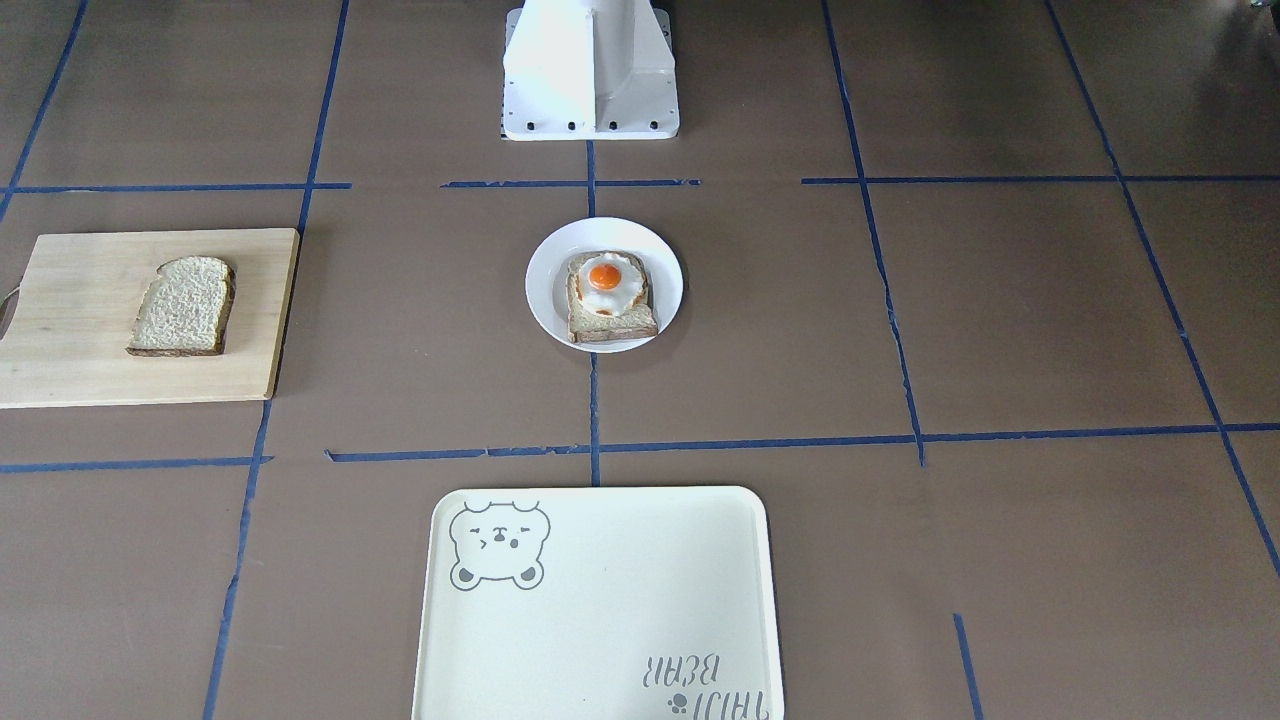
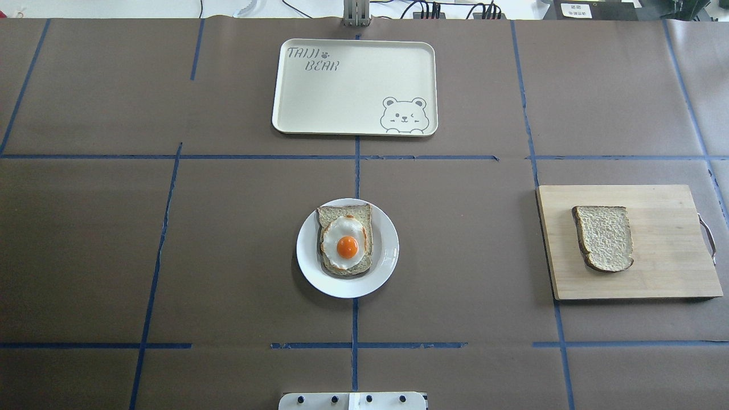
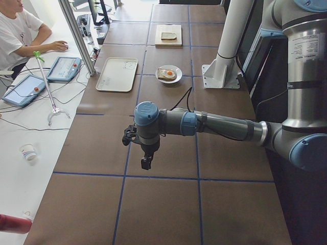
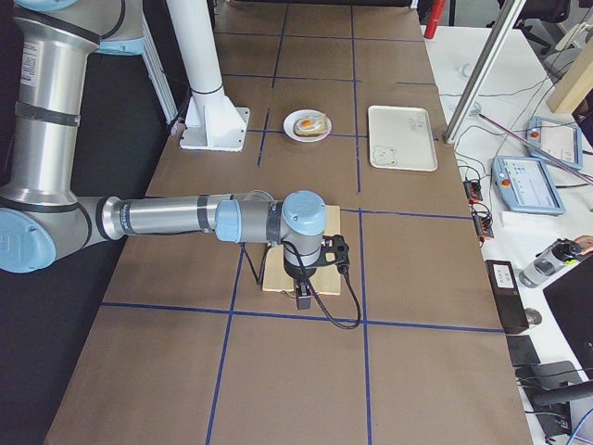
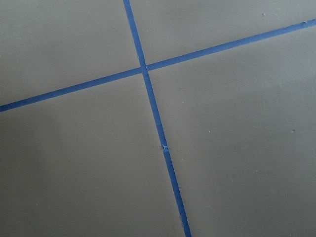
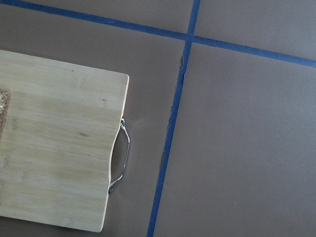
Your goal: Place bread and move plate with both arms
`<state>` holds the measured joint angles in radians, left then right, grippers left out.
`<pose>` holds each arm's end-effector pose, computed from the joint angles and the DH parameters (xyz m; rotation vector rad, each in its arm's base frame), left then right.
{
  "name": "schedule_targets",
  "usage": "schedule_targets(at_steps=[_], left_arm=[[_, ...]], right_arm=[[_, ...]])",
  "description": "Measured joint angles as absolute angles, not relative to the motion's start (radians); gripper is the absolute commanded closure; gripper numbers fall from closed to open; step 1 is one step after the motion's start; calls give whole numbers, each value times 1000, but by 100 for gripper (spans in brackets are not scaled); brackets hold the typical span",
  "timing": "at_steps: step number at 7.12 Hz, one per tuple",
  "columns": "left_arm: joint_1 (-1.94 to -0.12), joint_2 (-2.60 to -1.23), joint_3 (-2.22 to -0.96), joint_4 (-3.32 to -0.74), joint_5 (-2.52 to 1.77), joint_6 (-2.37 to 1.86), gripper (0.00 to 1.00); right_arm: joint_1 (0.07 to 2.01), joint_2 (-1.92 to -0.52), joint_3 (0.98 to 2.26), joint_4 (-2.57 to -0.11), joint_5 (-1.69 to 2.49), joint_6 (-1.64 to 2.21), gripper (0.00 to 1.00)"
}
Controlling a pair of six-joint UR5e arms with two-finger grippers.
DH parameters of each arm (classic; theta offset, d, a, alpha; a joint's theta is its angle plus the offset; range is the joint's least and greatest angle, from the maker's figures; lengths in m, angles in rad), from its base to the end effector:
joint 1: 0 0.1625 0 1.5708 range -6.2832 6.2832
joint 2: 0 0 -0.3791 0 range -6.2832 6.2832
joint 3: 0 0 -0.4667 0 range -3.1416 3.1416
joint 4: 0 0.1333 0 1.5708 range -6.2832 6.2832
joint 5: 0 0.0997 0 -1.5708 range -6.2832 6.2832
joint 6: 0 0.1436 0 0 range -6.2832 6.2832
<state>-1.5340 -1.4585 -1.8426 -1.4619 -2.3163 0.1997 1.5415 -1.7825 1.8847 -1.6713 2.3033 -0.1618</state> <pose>-0.0166 -0.5242 0.5654 0.1090 0.7409 0.2442 0.0231 -0.4854 0.5921 0.0502 -0.7319 -0.1831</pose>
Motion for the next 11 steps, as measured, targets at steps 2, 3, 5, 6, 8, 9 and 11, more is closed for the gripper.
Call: schedule_targets(at_steps=[2,3,5,6,8,9,11], left_arm=[[-1534,-1457,-1842,-1490,-2313,211,0],[-1534,-1456,-1837,-1503,-2310,211,0],[-1534,-1456,-1825,-1513,-2309,209,0],[-1534,-1456,-1823,-1514,-2310,209,0],[-1534,-1456,-1822,-1506,-2314,204,0],[-1534,-1456,-1822,-1505,-2315,203,0],[-1534,-1456,-1819,-1509,-2316,203,0]], right_arm=[[1536,-1782,1886,-1671,2303,-160,0],[1530,-1782,1886,-1671,2303,-161,0],[1515,-1785,1885,-1640,2303,-166,0],[1500,-1794,1885,-1601,2303,-161,0],[1432,-1814,1885,-1504,2347,-74,0],[1366,-1818,1884,-1428,2368,64,2],[1190,-1818,1875,-1175,2365,483,1]])
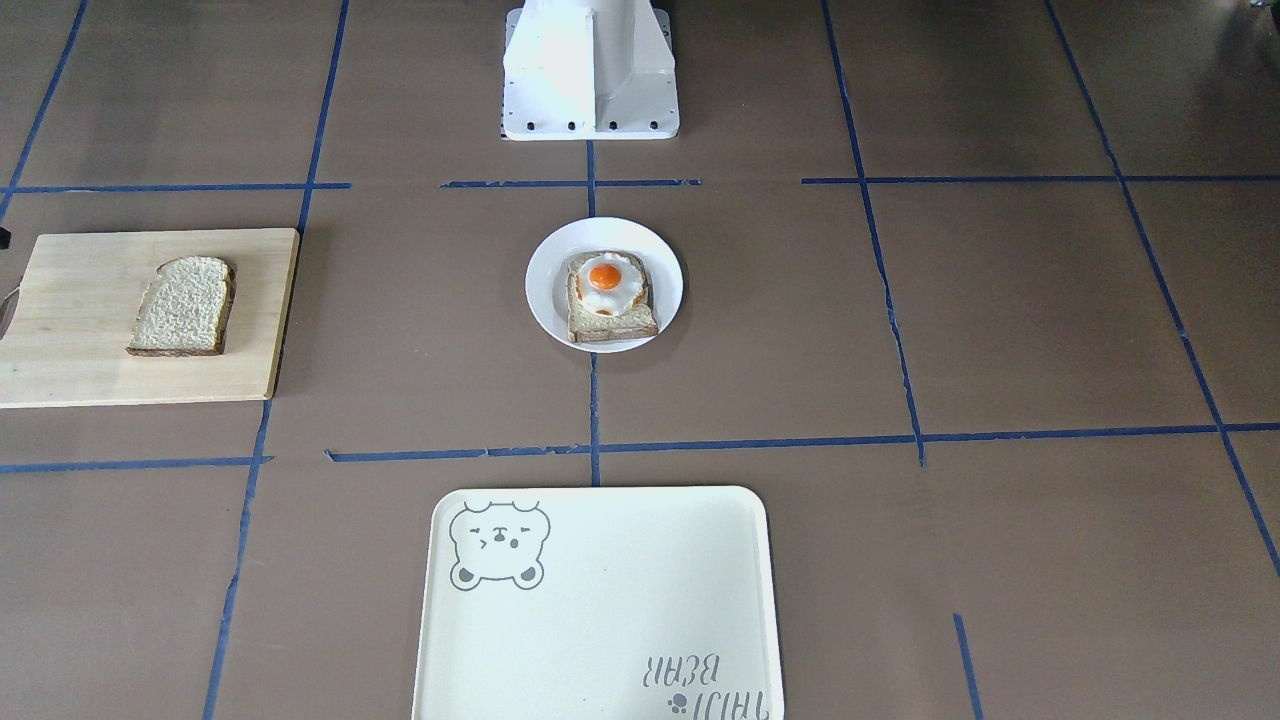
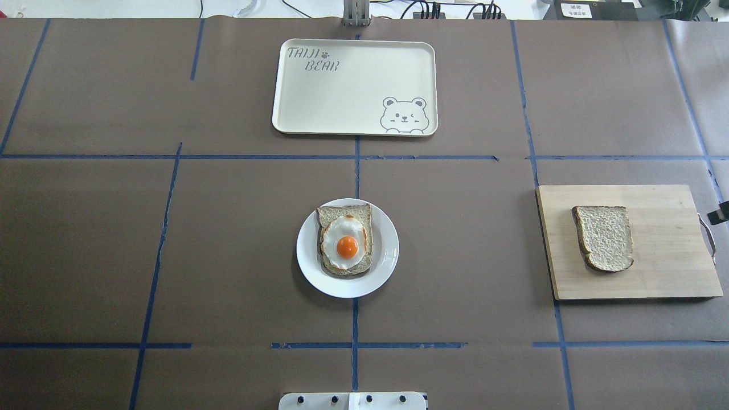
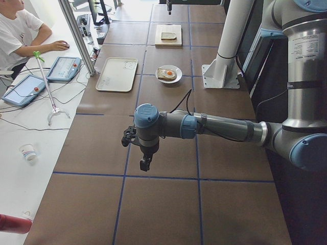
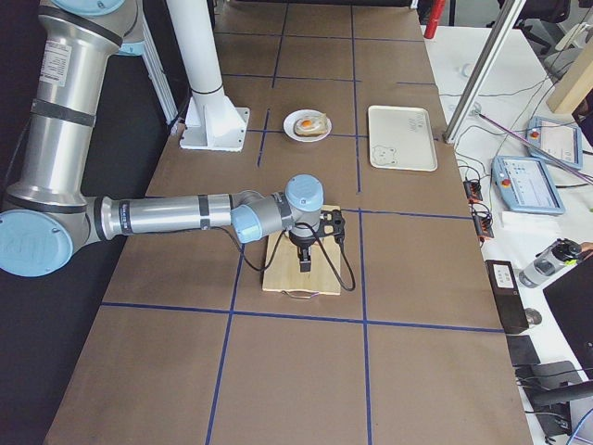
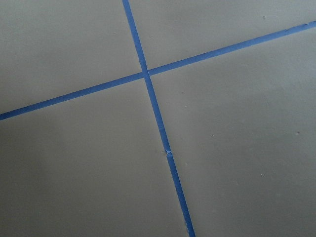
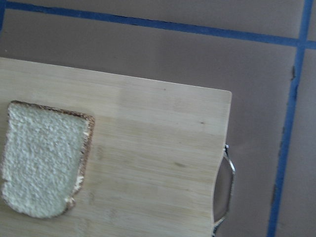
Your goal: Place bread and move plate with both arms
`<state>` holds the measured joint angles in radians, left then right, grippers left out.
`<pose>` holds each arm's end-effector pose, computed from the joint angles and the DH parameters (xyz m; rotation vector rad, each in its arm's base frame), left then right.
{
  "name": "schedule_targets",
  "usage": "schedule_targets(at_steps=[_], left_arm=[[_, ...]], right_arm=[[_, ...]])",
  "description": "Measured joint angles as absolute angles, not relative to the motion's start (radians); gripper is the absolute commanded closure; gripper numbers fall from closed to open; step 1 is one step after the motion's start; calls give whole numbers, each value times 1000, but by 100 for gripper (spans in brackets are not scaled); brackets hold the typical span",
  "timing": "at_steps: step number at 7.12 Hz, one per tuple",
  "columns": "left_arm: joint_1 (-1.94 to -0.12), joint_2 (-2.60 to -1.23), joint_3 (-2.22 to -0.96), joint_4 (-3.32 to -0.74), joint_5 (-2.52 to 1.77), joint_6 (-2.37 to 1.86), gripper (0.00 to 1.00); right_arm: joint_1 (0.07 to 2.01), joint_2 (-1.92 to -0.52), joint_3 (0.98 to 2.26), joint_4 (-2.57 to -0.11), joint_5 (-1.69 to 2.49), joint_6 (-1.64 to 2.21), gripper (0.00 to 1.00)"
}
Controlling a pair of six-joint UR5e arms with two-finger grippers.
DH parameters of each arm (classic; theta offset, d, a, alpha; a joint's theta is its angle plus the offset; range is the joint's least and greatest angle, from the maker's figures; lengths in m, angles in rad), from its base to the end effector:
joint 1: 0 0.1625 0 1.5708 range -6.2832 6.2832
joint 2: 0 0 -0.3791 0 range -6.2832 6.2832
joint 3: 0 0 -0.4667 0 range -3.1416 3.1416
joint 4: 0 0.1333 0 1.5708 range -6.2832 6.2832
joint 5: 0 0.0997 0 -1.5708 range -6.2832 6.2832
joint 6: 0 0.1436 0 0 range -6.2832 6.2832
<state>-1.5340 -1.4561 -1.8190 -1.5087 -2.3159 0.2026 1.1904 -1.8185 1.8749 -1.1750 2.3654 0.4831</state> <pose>-0.0166 -0.5271 0.5752 0.1299 0.7387 0.2547 -0.1595 -0.4819 0.5506 0.0619 -0.8872 -0.0838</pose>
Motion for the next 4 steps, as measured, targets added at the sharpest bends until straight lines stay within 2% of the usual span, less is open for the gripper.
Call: schedule_targets(at_steps=[2,4], left_arm=[[-1534,-1458,-1817,-1509,-2317,202,0],[-1534,-1460,-1818,-1509,-2318,202,0]], right_arm=[[1066,-1812,1811,-909,2341,768,0],[1001,-1789,1763,-821,2309,862,2]])
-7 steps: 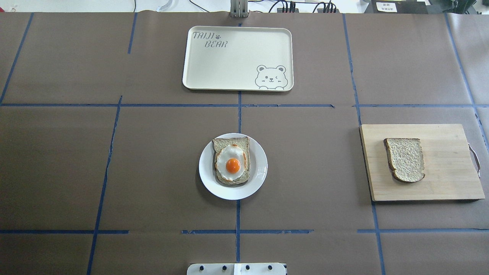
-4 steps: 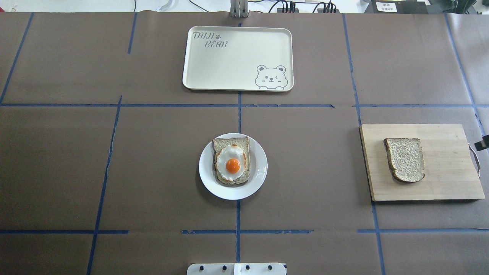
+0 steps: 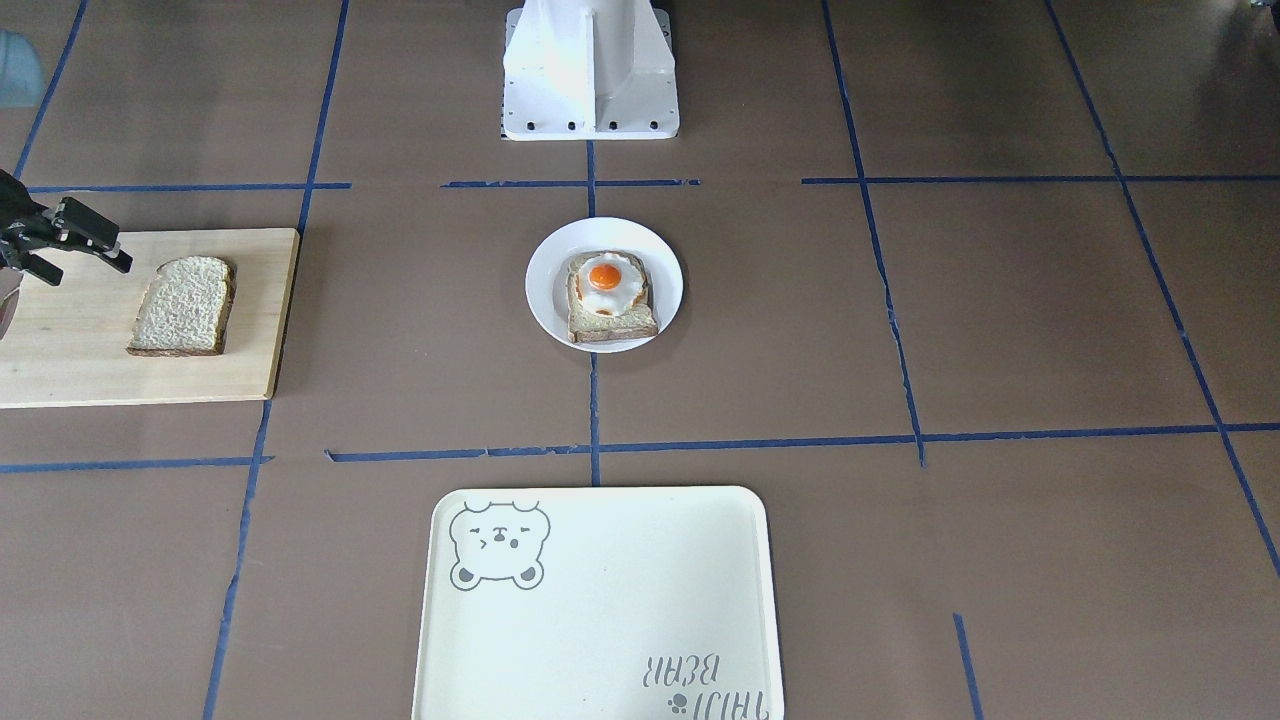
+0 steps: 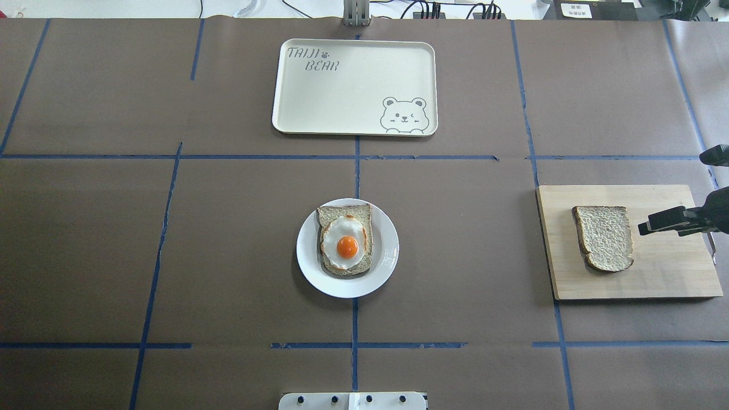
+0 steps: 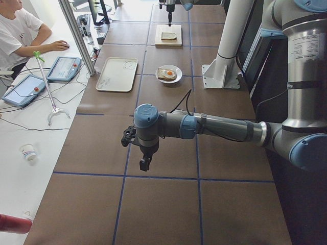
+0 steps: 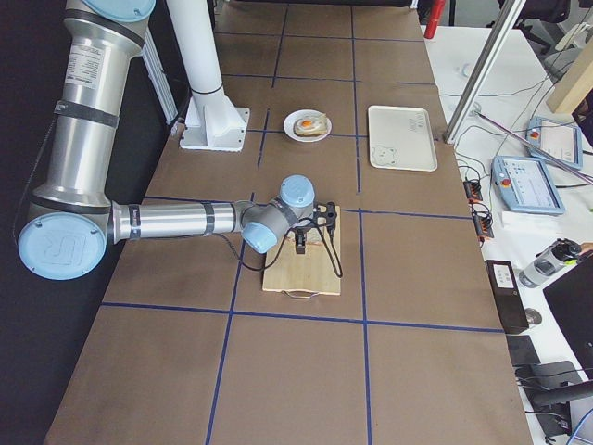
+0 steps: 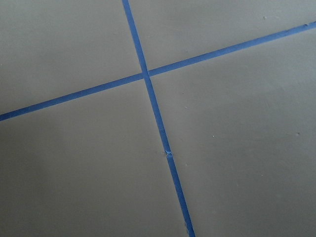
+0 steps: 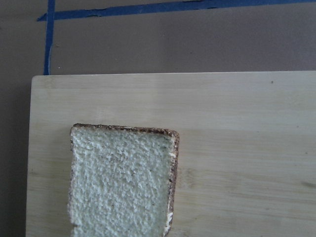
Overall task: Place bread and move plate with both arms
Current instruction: 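Lower the right gripper onto the bread slice on the bamboo board and grasp it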
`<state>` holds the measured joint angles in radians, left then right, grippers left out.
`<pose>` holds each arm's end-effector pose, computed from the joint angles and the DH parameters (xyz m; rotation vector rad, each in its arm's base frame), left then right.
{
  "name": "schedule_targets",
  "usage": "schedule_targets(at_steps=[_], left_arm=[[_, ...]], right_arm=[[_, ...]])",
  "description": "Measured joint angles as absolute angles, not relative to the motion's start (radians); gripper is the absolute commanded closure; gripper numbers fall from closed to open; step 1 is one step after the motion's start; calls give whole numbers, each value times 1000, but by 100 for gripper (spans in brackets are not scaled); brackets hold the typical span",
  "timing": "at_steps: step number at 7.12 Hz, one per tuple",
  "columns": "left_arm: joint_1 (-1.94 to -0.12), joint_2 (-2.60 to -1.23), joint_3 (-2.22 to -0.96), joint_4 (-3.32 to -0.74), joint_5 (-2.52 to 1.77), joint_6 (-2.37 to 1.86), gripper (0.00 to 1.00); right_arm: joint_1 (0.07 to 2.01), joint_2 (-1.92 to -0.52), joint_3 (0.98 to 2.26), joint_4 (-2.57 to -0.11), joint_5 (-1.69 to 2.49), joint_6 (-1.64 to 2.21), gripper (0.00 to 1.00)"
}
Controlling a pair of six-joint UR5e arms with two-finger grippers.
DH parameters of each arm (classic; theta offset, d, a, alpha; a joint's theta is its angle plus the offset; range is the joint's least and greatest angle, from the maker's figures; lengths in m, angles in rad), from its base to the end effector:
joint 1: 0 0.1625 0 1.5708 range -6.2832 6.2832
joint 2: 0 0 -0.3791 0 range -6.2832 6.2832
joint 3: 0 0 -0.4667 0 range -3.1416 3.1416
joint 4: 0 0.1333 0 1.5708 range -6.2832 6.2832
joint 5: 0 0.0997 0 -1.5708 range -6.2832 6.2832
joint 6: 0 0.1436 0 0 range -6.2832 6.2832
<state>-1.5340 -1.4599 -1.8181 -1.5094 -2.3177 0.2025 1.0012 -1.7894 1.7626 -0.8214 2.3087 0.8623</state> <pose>-0.0163 -0.5287 0.5734 0.1334 0.7402 0.2560 -0.2546 -0.4656 0.5588 0.0569 -0.9808 0.0023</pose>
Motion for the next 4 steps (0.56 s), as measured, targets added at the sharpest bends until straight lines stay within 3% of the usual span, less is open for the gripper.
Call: schedule_targets(at_steps=[4], left_arm=[[-1534,-1466,-1820,-1508,-2318,201,0]], right_arm=[[933,-1738,1695,-793,2277,980,14]])
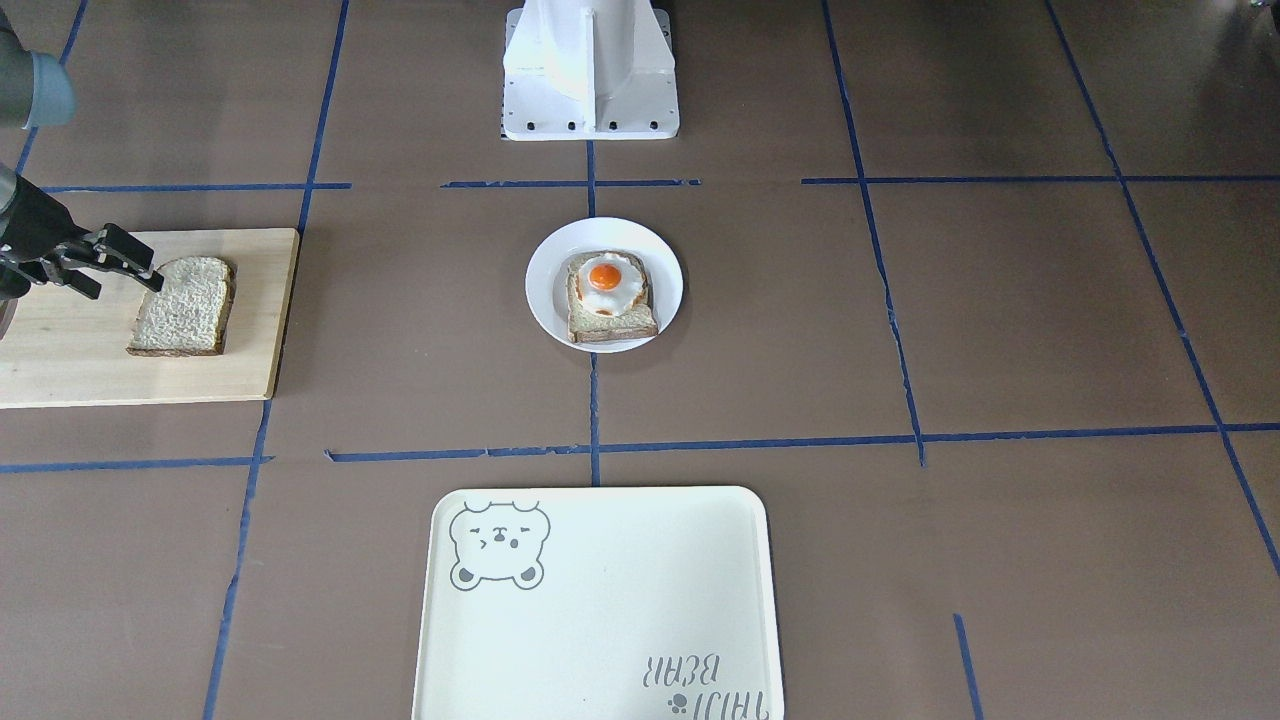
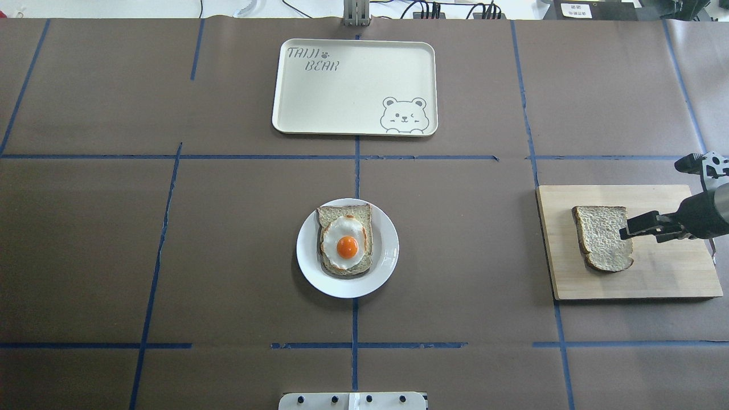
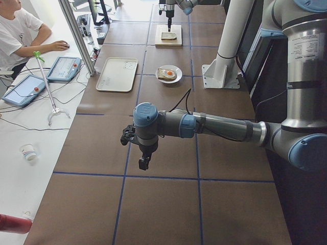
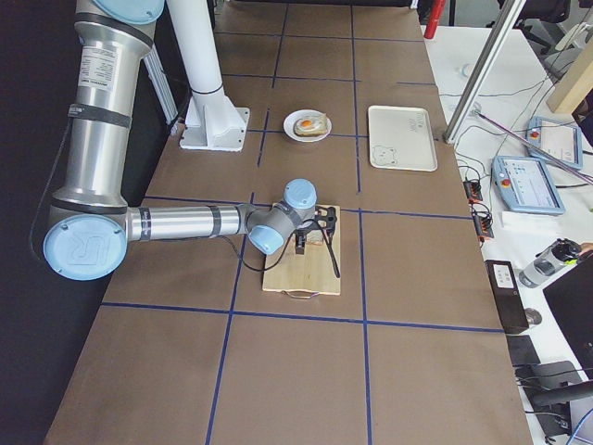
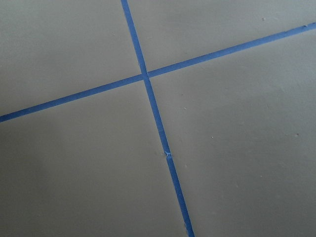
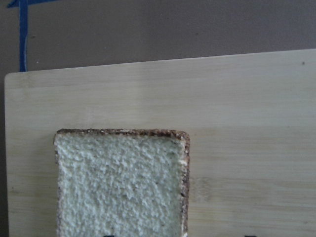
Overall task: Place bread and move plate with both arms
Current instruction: 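Lower the right gripper onto the bread slice on the bamboo board and grasp it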
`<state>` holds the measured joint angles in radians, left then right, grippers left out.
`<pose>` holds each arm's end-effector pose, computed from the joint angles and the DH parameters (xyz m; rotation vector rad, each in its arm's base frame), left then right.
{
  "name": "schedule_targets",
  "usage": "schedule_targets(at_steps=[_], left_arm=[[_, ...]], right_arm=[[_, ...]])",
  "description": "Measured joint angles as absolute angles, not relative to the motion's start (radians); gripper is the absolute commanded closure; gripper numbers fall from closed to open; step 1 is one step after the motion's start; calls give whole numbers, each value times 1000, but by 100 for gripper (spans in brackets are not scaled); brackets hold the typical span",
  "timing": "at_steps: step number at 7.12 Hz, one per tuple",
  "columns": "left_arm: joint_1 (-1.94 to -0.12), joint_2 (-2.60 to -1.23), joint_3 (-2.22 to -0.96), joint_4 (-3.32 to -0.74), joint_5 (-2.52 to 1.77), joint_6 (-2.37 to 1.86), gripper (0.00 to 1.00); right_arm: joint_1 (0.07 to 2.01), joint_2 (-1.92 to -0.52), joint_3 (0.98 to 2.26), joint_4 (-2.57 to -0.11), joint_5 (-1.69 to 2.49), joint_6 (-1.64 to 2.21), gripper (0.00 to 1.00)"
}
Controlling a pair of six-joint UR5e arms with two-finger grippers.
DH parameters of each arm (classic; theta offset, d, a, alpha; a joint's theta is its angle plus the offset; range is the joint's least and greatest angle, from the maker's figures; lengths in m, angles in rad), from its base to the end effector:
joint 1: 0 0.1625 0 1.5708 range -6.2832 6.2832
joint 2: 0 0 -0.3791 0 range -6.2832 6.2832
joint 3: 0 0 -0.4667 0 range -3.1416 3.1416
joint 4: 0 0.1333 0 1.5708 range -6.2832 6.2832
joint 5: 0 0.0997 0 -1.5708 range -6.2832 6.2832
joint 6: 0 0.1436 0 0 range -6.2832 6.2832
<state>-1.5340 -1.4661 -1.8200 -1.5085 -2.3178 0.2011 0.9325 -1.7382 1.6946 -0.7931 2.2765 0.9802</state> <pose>-0.0162 -0.5312 0.5691 0.1397 0.7398 0.2573 -0.2956 -0.4659 0.5710 -0.0023 -0.9704 0.0558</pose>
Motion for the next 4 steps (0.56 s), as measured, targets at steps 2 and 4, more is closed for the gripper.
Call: schedule_targets(at_steps=[2,4], left_arm=[[-1534,-1468,-1820,-1508,-2318,201,0],[-1534,-1468,-1825,-1509,-2318,186,0]], right_arm=[[918,-1720,1673,-789,2275,1011,18],[916,-1718,1662,-787,2274,1019,23]])
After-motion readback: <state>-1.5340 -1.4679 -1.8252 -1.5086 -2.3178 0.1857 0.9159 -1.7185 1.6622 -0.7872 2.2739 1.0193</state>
